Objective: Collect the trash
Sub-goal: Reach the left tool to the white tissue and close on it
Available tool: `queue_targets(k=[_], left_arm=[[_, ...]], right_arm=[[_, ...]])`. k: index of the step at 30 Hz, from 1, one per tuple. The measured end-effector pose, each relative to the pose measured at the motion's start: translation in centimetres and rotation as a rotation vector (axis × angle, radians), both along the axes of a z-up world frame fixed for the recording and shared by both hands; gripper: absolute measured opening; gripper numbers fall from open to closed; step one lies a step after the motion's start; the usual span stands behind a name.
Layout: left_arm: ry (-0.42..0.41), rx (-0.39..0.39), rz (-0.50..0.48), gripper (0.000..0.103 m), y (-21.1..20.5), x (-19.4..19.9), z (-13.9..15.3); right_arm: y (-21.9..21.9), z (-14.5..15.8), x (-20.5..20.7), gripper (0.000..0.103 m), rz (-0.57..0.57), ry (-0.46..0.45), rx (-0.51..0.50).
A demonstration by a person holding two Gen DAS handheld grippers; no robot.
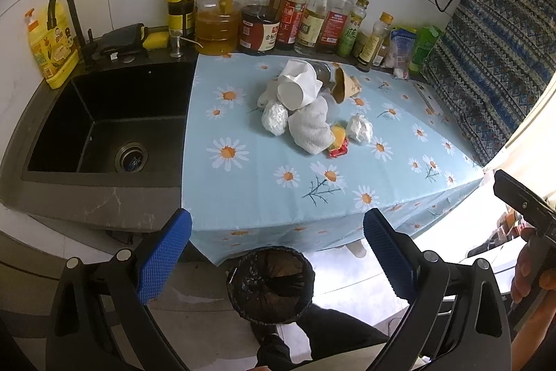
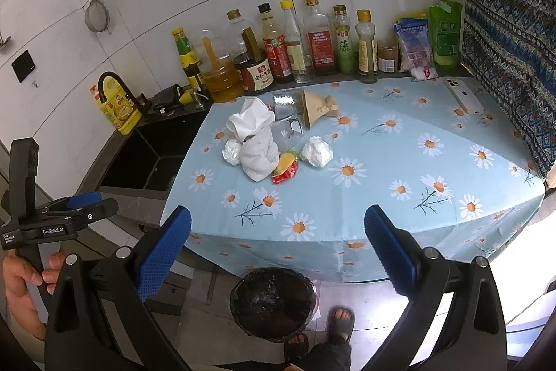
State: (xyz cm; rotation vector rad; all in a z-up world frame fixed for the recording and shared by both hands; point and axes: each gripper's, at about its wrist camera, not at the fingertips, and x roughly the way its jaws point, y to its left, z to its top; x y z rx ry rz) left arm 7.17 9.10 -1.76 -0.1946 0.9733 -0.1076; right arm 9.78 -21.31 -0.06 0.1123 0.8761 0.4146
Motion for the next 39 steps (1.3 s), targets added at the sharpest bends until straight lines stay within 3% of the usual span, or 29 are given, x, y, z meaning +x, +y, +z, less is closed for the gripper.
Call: queue_targets(k=[6, 12, 20, 28, 32, 39], left_arm=[[0.018, -0.043, -0.01, 0.096, 0.4, 2.7, -0.5], [0.022, -0.036, -0.014, 0.096, 0.0, 7.2, -0.9], [0.091, 0.045, -0.076, 0.096, -2.4, 16.2, -3.0], [0.172, 0.089, -0.141, 0.096, -4.5, 23.0, -6.0], [0.206, 0.122, -0.161, 0.096, -5.2, 26.1, -7.5], [0.25, 0.173, -0.188, 0.096, -6.3, 29.3, -9.0]], right_arm=[[0.2, -1.3, 2.6, 0.099, 0.022, 0.021, -0.007], [0.6, -3.1, 7.0, 0.099, 0.065, 0.019, -0.031], [0.4, -7.8, 14.9, 0.098, 0.14, 0.118, -0.003], [1.1, -13.4, 20.6, 0.083, 0.218, 0.231, -0.001], [1.3, -15.0, 22.0, 0.083, 0.235, 0.267, 0.015], [1.9, -16.9, 23.9, 0.07, 0.262, 0.296, 0.025]])
